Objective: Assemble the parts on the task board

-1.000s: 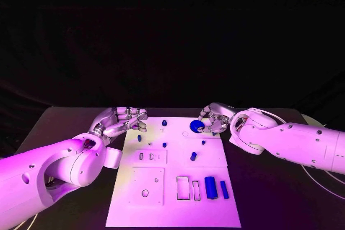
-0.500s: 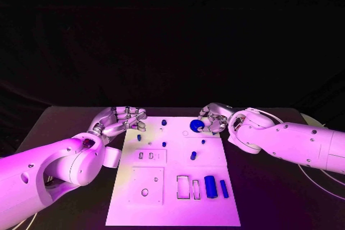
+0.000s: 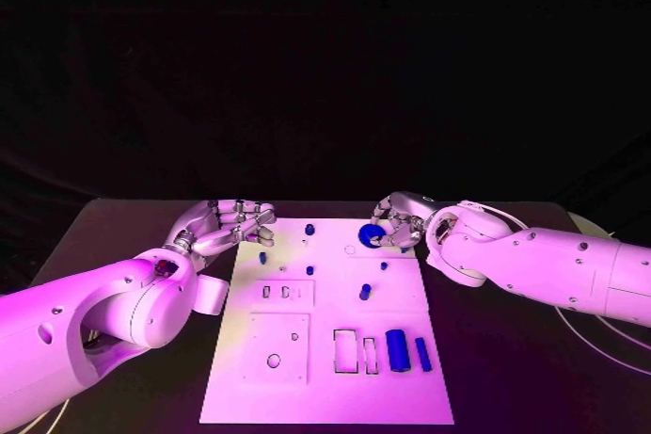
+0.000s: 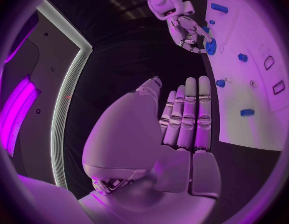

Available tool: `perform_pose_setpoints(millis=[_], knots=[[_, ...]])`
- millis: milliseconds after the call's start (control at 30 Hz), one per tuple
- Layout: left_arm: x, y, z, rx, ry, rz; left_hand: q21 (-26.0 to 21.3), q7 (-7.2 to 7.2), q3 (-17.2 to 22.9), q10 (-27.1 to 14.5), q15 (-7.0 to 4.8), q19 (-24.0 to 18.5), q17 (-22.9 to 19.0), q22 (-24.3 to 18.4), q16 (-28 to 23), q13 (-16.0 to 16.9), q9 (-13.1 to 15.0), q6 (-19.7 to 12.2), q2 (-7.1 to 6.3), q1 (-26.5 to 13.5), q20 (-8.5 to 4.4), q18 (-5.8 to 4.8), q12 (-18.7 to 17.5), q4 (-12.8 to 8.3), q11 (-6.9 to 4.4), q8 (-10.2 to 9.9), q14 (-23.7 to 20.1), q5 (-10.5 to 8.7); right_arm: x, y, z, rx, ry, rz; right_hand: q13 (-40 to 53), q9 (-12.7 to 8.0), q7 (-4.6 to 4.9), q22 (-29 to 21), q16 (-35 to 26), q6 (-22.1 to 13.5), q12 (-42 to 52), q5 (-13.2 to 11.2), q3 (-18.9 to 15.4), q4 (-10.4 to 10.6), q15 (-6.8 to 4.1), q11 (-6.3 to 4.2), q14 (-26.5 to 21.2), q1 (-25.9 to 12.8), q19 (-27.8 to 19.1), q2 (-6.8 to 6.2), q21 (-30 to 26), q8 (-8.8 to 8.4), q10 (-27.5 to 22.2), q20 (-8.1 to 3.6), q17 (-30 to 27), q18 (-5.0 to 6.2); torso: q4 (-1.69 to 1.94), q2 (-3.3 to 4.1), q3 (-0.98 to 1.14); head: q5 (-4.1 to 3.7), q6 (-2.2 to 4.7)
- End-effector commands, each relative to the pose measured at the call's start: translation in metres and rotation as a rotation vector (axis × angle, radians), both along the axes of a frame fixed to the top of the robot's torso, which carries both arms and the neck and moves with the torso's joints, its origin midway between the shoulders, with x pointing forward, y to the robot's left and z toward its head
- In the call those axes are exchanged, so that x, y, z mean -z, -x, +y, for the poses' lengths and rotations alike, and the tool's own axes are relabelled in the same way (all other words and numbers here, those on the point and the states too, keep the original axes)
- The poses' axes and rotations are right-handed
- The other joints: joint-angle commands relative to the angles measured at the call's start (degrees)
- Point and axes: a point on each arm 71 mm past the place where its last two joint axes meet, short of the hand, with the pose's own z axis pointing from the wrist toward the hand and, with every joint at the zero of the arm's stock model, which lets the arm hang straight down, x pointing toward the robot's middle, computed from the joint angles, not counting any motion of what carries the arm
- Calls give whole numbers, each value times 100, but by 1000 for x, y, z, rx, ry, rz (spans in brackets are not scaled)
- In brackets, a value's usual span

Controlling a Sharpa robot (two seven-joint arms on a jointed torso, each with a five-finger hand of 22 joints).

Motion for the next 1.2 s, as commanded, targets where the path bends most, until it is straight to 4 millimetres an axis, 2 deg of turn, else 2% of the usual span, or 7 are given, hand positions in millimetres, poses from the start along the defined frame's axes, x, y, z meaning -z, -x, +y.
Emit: perform_pose_setpoints(millis=[33,633,700,733,900,967,1200], knots=[[-2,1,-2,21,3,-6,40,20,36,-6,18,-27,5,5,34,2,-8,-32,-58,-1,-3,53,-24,-7,32,-1,-41,-29,3,0,1,-7,32,20,201,7,5,1509,31,-22,49,12,29,-12,30,6,529,55,599,-16,21,36,52,28,1168,-37,0,-2,-2,2,-8],[-2,0,0,16,0,-3,48,19,41,-4,17,-32,8,10,38,3,-8,-31,-52,-3,-2,53,-25,-8,32,0,-43,-28,5,-1,3,-23,92,29,405,18,-40,1509,50,243,264,39,263,-49,1,-36,538,244,599,60,21,129,216,10,1221,-37,-5,-4,0,14,-43],[-2,0,0,16,0,-3,48,19,41,-4,17,-32,8,10,38,3,-8,-31,-52,-3,-2,53,-25,-8,32,0,-43,-28,5,-1,4,-25,98,20,451,5,-66,1509,52,343,311,-137,387,-66,-19,-58,539,319,599,99,21,136,258,-5,1226,-37,-5,-4,1,15,-44],[-2,0,1,15,0,-3,48,19,41,-4,17,-32,8,10,38,3,-8,-31,-52,-3,-2,53,-25,-8,32,0,-43,-28,4,0,4,-27,100,14,511,-11,-99,1509,53,466,370,-332,545,-76,-43,-91,539,386,599,131,21,145,312,-26,1230,-37,-5,-5,2,18,-46],[-1,0,1,14,-1,-3,48,19,41,-4,17,-32,8,10,38,3,-8,-31,-52,-3,-2,53,-25,-8,32,0,-43,-28,1,1,7,-38,94,-43,583,-34,-159,1509,56,650,441,-313,772,-83,-86,-140,541,417,599,158,21,156,382,-63,1238,-37,-3,-7,4,23,-48],[-1,0,1,13,-1,-2,53,19,47,-4,16,-34,11,13,40,3,-7,-30,-48,-1,-2,54,-25,-9,31,1,-44,-27,-2,2,8,-45,86,-74,659,-33,-215,1509,57,809,513,-248,933,-119,-126,-188,542,450,599,195,21,195,455,-97,1243,-37,1,-6,4,25,-43],[-1,0,1,11,-2,-3,53,19,47,-4,16,-34,11,13,40,3,-7,-30,-48,-1,-2,54,-25,-9,31,1,-44,-27,-10,6,15,-69,71,-185,726,-46,-259,1509,59,925,577,-305,1081,-130,-168,-229,544,354,599,141,21,196,524,-143,1250,-37,-2,-4,3,41,-25]])
